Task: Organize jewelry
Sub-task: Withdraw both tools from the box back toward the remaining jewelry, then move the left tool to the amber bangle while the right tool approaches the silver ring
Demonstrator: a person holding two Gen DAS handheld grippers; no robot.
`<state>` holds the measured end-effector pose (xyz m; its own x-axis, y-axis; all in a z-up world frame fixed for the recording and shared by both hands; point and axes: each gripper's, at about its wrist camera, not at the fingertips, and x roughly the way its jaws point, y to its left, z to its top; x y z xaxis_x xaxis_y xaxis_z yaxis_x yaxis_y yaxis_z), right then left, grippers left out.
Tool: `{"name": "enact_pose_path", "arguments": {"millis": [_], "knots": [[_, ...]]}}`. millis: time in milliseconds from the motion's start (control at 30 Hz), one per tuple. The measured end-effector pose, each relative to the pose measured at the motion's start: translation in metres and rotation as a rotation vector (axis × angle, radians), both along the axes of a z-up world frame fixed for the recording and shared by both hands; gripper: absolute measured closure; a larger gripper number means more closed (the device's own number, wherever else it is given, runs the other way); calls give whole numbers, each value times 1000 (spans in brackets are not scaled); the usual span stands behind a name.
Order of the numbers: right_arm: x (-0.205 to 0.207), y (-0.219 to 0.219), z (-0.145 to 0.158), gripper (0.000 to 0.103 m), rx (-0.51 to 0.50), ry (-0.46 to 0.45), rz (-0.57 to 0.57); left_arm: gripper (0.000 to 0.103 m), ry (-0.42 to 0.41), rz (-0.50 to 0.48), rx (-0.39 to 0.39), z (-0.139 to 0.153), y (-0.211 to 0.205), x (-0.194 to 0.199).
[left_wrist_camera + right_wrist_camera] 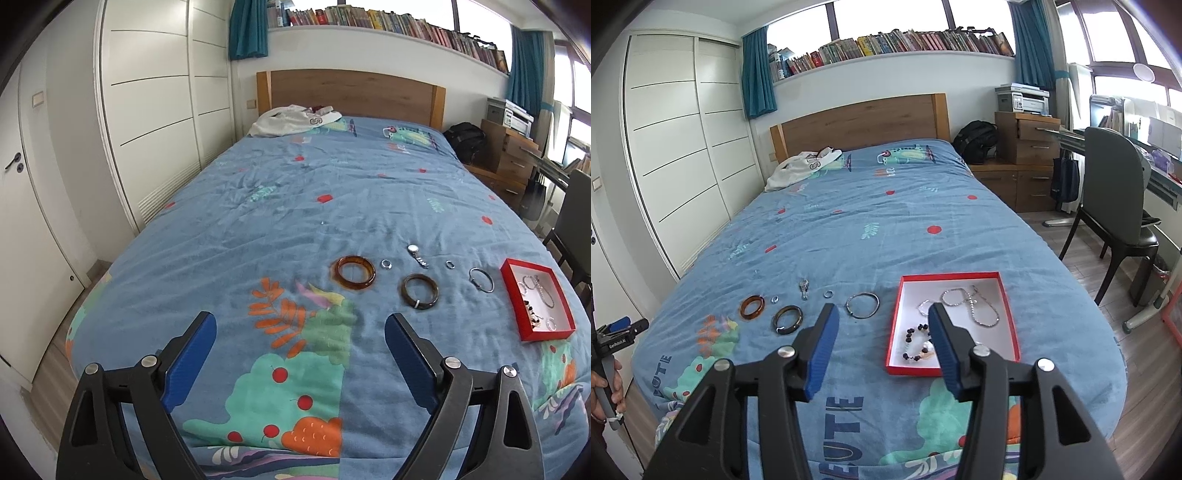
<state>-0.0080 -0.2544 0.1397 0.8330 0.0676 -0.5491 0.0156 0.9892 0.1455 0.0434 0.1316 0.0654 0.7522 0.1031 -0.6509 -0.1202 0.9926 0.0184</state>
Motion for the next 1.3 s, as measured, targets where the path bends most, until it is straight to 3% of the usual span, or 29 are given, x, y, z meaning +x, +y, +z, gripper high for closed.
{"name": "enact_pose_path", "arguments": {"millis": [467,633,867,1300], "knots": [[39,-1,-21,52,-15,25,-12,9,28,9,-16,-20,-5,38],[55,4,-33,52,-12,47,4,7,64,-10,19,-36,-12,52],[80,14,-52,52,-7,82,26,7,109,-1,8,-55,-9,74],[128,36,-89,52,8,145,80,8,150,-65,22,-85,-20,120]]}}
